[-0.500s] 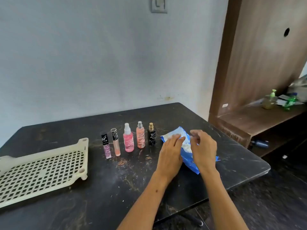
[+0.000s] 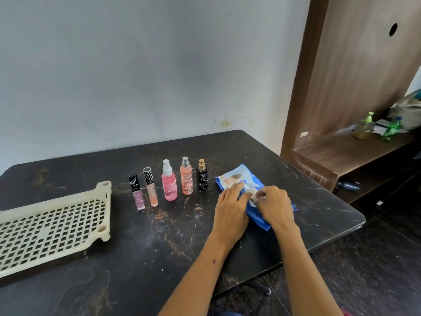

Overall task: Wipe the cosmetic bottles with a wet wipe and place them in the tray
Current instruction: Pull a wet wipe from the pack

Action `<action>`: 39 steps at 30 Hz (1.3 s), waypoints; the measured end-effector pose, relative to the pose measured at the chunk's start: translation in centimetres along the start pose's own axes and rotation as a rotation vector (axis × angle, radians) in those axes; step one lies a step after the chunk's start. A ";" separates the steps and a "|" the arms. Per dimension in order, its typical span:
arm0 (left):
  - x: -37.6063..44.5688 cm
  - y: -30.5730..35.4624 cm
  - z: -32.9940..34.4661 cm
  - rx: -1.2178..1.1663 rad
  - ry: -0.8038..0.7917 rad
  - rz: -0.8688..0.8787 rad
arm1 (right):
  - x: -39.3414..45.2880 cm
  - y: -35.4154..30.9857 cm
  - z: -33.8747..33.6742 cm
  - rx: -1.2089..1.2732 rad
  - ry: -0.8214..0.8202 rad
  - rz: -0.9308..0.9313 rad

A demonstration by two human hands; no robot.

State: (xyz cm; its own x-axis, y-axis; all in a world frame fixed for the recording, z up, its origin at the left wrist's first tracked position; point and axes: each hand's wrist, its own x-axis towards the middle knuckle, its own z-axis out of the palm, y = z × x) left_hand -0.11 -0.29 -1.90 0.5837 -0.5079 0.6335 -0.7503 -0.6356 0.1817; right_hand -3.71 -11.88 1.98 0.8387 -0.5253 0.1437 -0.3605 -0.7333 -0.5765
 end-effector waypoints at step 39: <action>-6.0 -6.8 -8.5 -0.213 0.339 -0.429 | 0.7 -11.2 5.6 0.467 0.115 -0.175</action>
State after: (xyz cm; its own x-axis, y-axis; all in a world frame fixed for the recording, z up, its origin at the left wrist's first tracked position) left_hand -1.17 12.00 -0.52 0.7435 0.0053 0.6688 -0.5352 -0.5949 0.5997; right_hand 3.20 -1.61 4.06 0.8104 -0.4753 0.3425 0.0244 -0.5568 -0.8303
